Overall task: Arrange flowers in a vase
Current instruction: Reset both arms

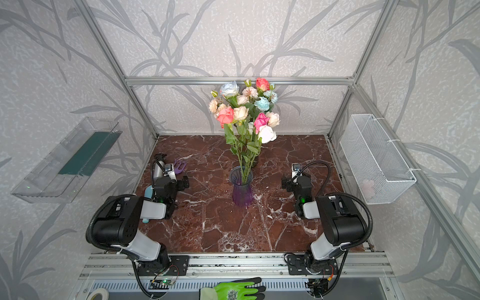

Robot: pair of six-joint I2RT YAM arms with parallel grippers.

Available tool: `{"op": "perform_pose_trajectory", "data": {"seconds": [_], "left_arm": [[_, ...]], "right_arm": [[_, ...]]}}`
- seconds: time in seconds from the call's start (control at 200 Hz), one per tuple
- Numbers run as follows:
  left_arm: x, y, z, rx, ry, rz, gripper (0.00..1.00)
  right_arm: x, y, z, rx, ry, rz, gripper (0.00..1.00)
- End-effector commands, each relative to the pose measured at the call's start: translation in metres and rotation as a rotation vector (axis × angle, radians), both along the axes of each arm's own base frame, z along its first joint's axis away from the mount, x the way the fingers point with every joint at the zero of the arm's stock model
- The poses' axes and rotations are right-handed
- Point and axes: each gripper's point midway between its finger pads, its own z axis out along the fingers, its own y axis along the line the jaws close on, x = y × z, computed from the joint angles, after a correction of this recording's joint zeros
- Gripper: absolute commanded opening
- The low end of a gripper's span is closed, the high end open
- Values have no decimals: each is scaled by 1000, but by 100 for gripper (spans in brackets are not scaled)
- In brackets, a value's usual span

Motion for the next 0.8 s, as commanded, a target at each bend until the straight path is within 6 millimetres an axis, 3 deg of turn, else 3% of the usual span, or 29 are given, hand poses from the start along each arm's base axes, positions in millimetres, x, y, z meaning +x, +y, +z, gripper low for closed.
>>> {"op": "perform_pose_trajectory", "data": {"seconds": [0.0, 0.185, 0.275, 0.8], "left_arm": [[5, -3, 8, -27, -17, -28, 99], [4, -3, 8, -33, -17, -33, 99], [4, -14, 9, -41, -31, -106, 99], [3, -12, 9, -39, -31, -100, 99]], "right_arm": [[5, 1, 10, 6, -24, 15, 99], [5, 1, 10, 4, -26, 15, 99], [5, 1, 11, 4, -27, 15, 99], [5, 3, 11, -4, -29, 14, 99]]}}
